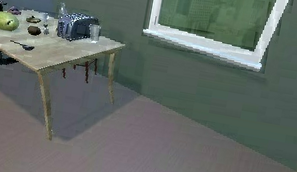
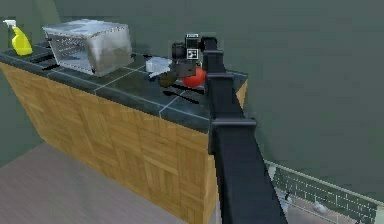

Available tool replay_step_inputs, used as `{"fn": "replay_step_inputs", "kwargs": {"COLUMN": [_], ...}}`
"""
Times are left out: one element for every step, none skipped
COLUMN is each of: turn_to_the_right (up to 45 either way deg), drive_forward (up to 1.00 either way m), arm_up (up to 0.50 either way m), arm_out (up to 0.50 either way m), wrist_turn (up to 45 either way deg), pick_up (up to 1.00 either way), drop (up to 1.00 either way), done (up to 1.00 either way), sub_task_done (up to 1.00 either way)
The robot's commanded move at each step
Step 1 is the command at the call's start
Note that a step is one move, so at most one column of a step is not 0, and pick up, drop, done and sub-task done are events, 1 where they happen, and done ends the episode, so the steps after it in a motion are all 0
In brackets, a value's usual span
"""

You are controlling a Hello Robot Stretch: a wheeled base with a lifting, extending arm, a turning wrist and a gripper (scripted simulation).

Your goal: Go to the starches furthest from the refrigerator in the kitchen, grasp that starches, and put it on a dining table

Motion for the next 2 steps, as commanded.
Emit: {"fn": "replay_step_inputs", "kwargs": {"turn_to_the_right": [0.0,0.0], "drive_forward": [0.0,0.0], "arm_up": [0.02,0.0], "arm_out": [0.0,0.0], "wrist_turn": [0.0,-45.0], "pick_up": [0.0,0.0], "drop": [0.0,0.0], "done": [0.0,0.0], "sub_task_done": [0.0,0.0]}}
